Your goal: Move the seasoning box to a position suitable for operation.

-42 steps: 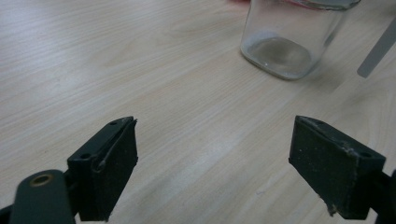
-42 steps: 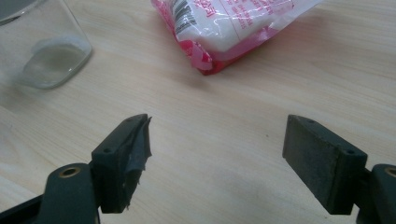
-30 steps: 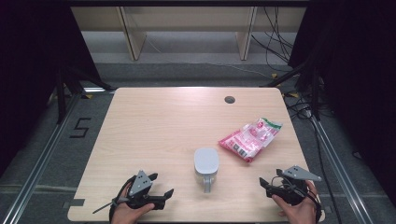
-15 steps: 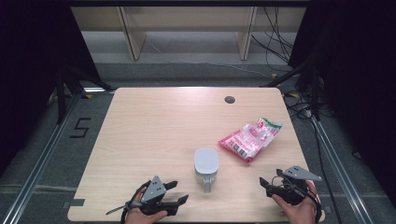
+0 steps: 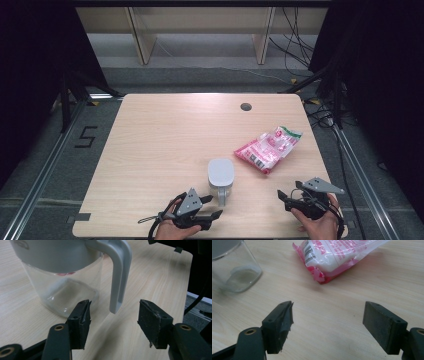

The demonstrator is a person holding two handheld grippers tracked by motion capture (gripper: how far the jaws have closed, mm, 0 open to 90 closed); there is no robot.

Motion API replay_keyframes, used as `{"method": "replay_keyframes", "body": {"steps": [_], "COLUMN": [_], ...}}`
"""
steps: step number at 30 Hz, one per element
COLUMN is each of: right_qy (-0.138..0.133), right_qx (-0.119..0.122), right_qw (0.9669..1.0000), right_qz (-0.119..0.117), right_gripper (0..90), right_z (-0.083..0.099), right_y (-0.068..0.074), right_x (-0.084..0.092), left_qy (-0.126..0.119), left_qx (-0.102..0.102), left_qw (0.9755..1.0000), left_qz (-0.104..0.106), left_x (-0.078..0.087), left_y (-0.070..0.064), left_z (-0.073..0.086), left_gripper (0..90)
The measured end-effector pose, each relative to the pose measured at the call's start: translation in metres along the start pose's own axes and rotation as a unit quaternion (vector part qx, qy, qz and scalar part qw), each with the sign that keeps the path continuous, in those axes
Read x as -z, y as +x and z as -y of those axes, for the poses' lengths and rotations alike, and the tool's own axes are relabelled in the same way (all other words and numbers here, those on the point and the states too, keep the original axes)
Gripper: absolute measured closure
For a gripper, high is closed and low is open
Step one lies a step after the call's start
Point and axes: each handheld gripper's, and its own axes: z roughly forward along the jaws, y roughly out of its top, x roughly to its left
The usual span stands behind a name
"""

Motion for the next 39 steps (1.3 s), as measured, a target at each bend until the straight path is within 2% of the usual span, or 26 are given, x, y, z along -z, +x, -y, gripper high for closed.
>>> {"method": "replay_keyframes", "body": {"steps": [2,4,6,9,10,11,12,13,14,16,17,19,20,22,24,25,28,29,30,31,32,33,34,35,36,39], "right_qy": [0.001,0.001,0.004,0.005,0.005,0.004,0.004,0.004,0.004,0.009,0.018,0.016,0.017,0.017,0.014,0.015,0.015,0.014,0.009,0.009,0.008,0.009,0.012,0.019,0.015,0.011], "right_qx": [0.001,0.0,0.0,-0.003,-0.002,0.0,0.0,0.0,0.001,0.002,-0.023,-0.015,-0.017,-0.017,-0.012,-0.012,-0.012,-0.011,0.002,0.002,0.004,0.005,0.001,-0.021,-0.012,-0.015], "right_qw": [1.0,1.0,1.0,1.0,1.0,0.9999,0.9999,0.9999,0.9999,0.9999,0.9995,0.9997,0.9996,0.9996,0.9997,0.9997,0.9997,0.9997,0.9998,0.9998,0.9998,0.9998,0.9998,0.9995,0.9997,0.9997], "right_qz": [-0.007,-0.001,-0.009,-0.003,-0.008,-0.012,-0.013,-0.013,-0.013,-0.013,-0.012,-0.013,-0.014,-0.014,-0.014,-0.014,-0.015,-0.015,-0.018,-0.018,-0.018,-0.018,-0.018,-0.016,-0.016,-0.017], "right_gripper": [24.9,24.9,24.9,24.9,24.9,24.9,24.9,24.9,24.9,24.9,24.9,24.9,24.9,24.9,24.9,24.9,24.9,24.9,24.9,24.9,24.9,24.9,24.9,24.9,24.9,24.9], "right_z": [0.0,0.0,0.0,0.0,0.0,0.0,0.0,0.0,0.0,0.0,0.0,0.0,0.0,0.0,0.0,0.0,0.0,0.0,0.0,0.0,0.0,0.0,-0.001,0.0,0.0,0.0], "right_y": [0.0,0.0,0.0,0.001,0.001,0.001,0.001,0.001,0.001,0.0,0.005,0.004,0.004,0.005,0.004,0.004,0.004,0.004,0.001,0.001,0.001,0.001,0.001,0.005,0.004,0.005], "right_x": [0.0,0.0,0.0,-0.001,0.0,0.0,0.0,0.0,0.0,0.0,0.002,0.001,0.001,0.001,0.001,0.001,0.001,0.001,0.001,0.001,0.001,0.001,0.001,0.002,0.001,0.001], "left_qy": [-0.006,0.002,0.0,-0.009,-0.001,-0.003,-0.004,-0.013,-0.011,-0.013,-0.016,-0.012,-0.019,-0.014,-0.018,-0.022,-0.022,-0.018,-0.023,-0.023,-0.026,-0.022,-0.027,-0.023,-0.025,-0.023], "left_qx": [0.003,-0.008,-0.005,-0.005,-0.015,-0.017,-0.015,-0.015,-0.019,-0.016,-0.016,-0.024,-0.021,-0.033,-0.025,-0.03,-0.033,-0.039,-0.038,-0.038,-0.027,-0.032,-0.03,-0.029,-0.034,-0.035], "left_qw": [1.0,0.9999,1.0,0.9999,0.9998,0.9998,0.9999,0.9997,0.9997,0.9998,0.9997,0.9996,0.9996,0.9993,0.9995,0.9993,0.9992,0.9991,0.999,0.999,0.9993,0.9992,0.9991,0.9993,0.9989,0.9989], "left_qz": [-0.001,-0.007,-0.001,-0.007,-0.009,-0.008,-0.004,-0.011,-0.014,-0.004,-0.004,-0.008,-0.004,-0.009,0.002,-0.005,0.004,-0.003,-0.005,-0.005,-0.004,-0.01,-0.011,-0.008,-0.019,-0.021], "left_x": [-0.005,-0.006,-0.008,-0.011,-0.011,-0.011,-0.012,-0.014,-0.014,-0.015,-0.016,-0.017,-0.02,-0.021,-0.02,-0.019,-0.016,-0.014,-0.012,-0.012,-0.008,-0.005,-0.004,-0.002,0.0,0.003], "left_y": [-0.002,-0.001,-0.001,-0.003,-0.001,-0.001,-0.001,-0.002,-0.002,-0.001,-0.002,-0.002,-0.004,-0.004,-0.004,-0.004,-0.001,0.0,0.002,0.002,0.006,0.009,0.01,0.012,0.013,0.014], "left_z": [-0.001,-0.003,-0.005,-0.007,-0.008,-0.008,-0.008,-0.008,-0.008,-0.008,-0.008,-0.009,-0.009,-0.009,-0.01,-0.01,-0.01,-0.01,-0.009,-0.009,-0.007,-0.006,-0.005,-0.005,-0.004,-0.003], "left_gripper": [42.5,42.6,43.1,45.5,47.2,48.5,49.8,53.0,55.9,59.2,61.1,61.9,63.9,68.5,71.5,72.8,72.9,72.8,72.5,72.2,72.0,71.7,71.5,71.2,70.9,70.2]}}
